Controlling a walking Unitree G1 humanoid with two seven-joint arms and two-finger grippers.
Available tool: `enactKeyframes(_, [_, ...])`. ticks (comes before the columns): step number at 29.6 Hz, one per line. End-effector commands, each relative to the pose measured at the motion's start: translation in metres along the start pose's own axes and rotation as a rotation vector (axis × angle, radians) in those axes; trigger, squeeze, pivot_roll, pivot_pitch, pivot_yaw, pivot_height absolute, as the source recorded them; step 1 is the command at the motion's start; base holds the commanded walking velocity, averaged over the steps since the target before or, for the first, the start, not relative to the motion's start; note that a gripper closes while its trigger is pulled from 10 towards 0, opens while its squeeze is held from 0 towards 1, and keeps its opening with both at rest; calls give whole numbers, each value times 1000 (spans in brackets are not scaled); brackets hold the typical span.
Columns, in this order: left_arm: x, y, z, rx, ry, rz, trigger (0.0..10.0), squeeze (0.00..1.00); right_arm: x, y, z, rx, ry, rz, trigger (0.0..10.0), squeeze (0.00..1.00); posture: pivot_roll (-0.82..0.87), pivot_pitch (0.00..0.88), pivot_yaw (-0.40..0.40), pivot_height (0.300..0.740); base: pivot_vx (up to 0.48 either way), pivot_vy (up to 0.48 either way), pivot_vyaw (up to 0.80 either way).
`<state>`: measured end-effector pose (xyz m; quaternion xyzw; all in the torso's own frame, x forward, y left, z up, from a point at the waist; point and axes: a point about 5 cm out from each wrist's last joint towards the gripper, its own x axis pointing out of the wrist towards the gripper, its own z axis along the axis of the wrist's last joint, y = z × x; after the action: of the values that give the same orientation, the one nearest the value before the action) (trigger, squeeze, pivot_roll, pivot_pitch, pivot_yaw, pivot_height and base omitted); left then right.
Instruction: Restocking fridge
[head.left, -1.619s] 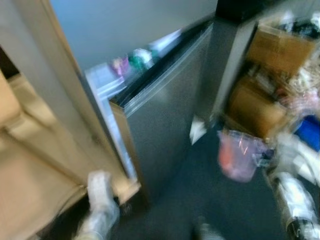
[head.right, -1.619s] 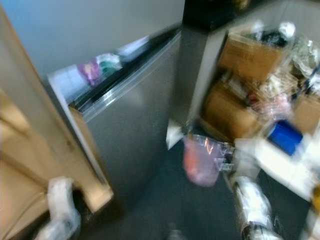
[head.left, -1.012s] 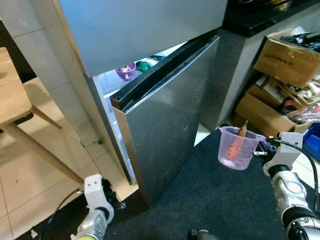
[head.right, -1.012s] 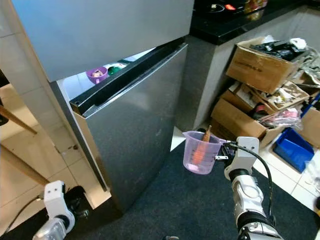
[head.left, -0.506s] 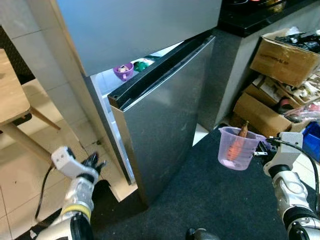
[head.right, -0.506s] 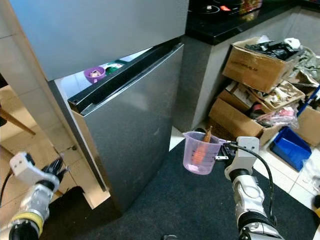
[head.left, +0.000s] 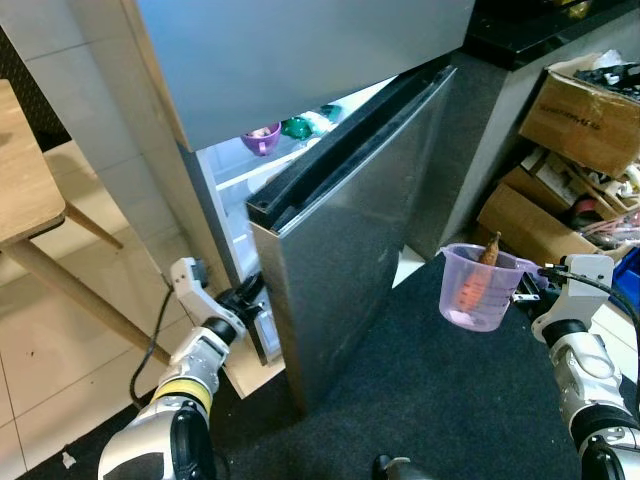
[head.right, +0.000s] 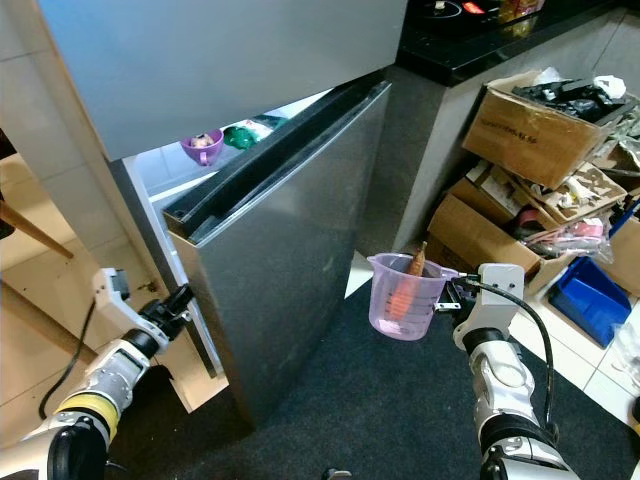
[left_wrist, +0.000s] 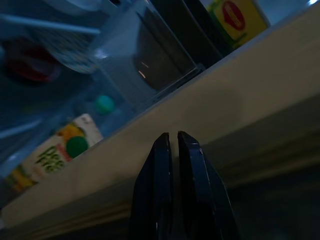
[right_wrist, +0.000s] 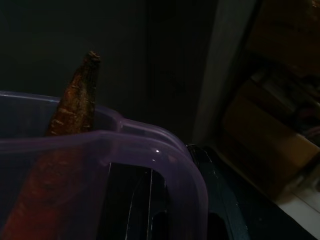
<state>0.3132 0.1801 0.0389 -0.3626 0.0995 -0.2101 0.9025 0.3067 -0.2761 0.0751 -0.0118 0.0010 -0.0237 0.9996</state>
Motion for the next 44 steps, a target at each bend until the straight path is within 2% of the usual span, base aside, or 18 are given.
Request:
enactKeyframes(1, [6, -8, -10, 5, 58, -47, 10000, 0, 2, -11, 12, -2, -61, -30, 10000, 0, -7, 84, -5, 740, 0, 0, 0])
enactKeyframes(3, [7, -12, -21, -1, 98, -76, 10000, 0, 3, -17, 22, 10, -104, -20, 10000, 0, -4, 84, -5, 740, 0, 0, 0])
enactKeyframes(5, [6, -18, -38, -5, 157, -116, 10000, 0, 4, -23, 36, 62, -167, 51, 10000, 0, -1, 85, -5, 740, 0, 0, 0])
enactKeyframes(7, [5, -20, -45, -8, 181, -132, 10000, 0, 3, -25, 41, 96, -192, 99, 10000, 0, -1, 85, -5, 740, 0, 0, 0])
enactKeyframes(9, [1, -24, -60, -18, 227, -159, 10000, 0, -5, -26, 53, 176, -246, 296, 10000, 0, -2, 85, -7, 740, 0, 0, 0])
enactKeyframes(10, [-3, -26, -73, -29, 259, -165, 10000, 0, -32, -24, 64, 224, -272, 599, 10000, 0, -6, 85, -14, 740, 0, 0, 0])
enactKeyframes(11, [-3, -26, -73, -29, 259, -165, 10000, 0, -32, -24, 64, 224, -272, 599, 10000, 0, -6, 85, -14, 740, 0, 0, 0])
enactKeyframes(12, [-5, -27, -79, -35, 272, -160, 10000, 0, -55, -23, 71, 246, -255, 787, 10000, 0, -8, 85, -16, 740, 0, 0, 0])
enactKeyframes(13, [-5, -27, -79, -35, 272, -160, 10000, 0, -55, -23, 71, 246, -255, 787, 10000, 0, -8, 85, -16, 740, 0, 0, 0])
enactKeyframes(16, [-7, -26, -82, -40, 276, -154, 10000, 0, -70, -27, 81, 254, -254, 862, 10000, 0, -8, 85, -16, 740, 0, 0, 0])
enactKeyframes(20, [-8, -26, -82, -38, 280, -153, 10000, 0, -77, -26, 93, 254, -290, 910, 10000, 0, -17, 86, -14, 740, 0, 0, 0])
enactKeyframes(22, [-7, -28, -83, -34, 288, -156, 10000, 0, -81, -19, 110, 242, -346, 965, 10000, 0, -17, 84, -11, 740, 0, 0, 0])
enactKeyframes(28, [-2, -37, -91, -30, 309, -190, 10000, 0, -87, 0, 136, 242, -392, 1107, 10000, 0, -15, 83, -9, 740, 0, 0, 0])
enactKeyframes(30, [-1, -38, -92, -31, 313, -194, 10000, 0, -87, 3, 138, 241, -391, 1125, 10000, 0, -15, 83, -9, 740, 0, 0, 0])
enactKeyframes(33, [-2, -45, -104, -38, 343, -214, 10000, 0, -86, 20, 140, 255, -383, 1190, 10000, 0, -15, 83, -9, 740, 0, 0, 0])
enactKeyframes(34, [-2, -45, -104, -38, 343, -214, 10000, 0, -86, 20, 140, 255, -383, 1190, 10000, 0, -15, 83, -9, 740, 0, 0, 0])
enactKeyframes(38, [0, -52, -112, -47, 357, -236, 10000, 0, -89, 37, 143, 282, -391, 1253, 10000, 0, -15, 83, -9, 740, 0, 0, 0])
enactKeyframes(44, [3, -61, -119, -54, 372, -264, 10000, 0, -90, 45, 154, 288, -425, 1291, 10000, 0, -14, 83, -12, 740, 0, 0, 0])
